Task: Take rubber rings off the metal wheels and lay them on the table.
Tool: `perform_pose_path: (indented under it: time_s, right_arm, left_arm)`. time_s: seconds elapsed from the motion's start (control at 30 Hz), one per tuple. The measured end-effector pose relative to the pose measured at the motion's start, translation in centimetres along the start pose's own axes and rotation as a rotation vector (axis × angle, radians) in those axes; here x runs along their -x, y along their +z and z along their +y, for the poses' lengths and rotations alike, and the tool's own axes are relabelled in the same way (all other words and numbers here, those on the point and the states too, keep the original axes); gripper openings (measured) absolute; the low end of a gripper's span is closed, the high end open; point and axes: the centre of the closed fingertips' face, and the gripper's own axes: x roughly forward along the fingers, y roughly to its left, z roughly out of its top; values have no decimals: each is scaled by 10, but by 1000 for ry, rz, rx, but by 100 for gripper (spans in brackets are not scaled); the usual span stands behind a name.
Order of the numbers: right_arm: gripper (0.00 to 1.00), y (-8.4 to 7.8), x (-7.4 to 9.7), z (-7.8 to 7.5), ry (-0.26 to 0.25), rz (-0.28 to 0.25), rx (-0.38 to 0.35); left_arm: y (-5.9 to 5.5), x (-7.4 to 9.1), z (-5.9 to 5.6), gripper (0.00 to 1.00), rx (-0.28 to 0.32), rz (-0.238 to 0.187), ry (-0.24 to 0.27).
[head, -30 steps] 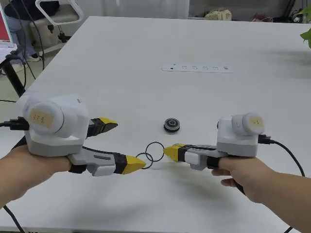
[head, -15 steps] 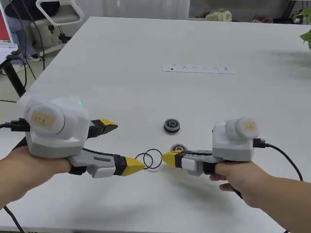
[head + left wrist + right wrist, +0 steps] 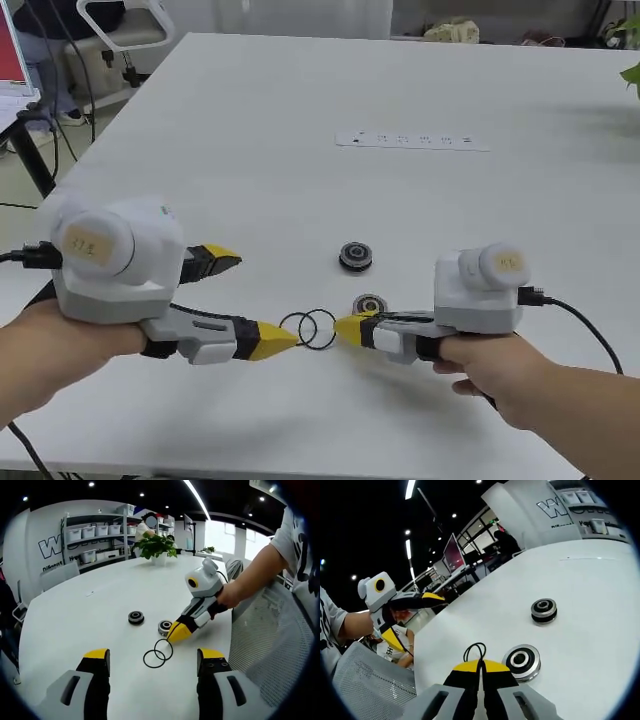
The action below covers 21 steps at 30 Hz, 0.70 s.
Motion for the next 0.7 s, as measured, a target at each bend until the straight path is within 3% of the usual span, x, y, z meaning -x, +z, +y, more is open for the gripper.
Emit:
perform_pose_path:
  time_s: [0.7]
  right_arm:
    - [3,12,5,2,4,-34,25]
  left_arm:
    - [0,-1,0,67,-6,7,-3]
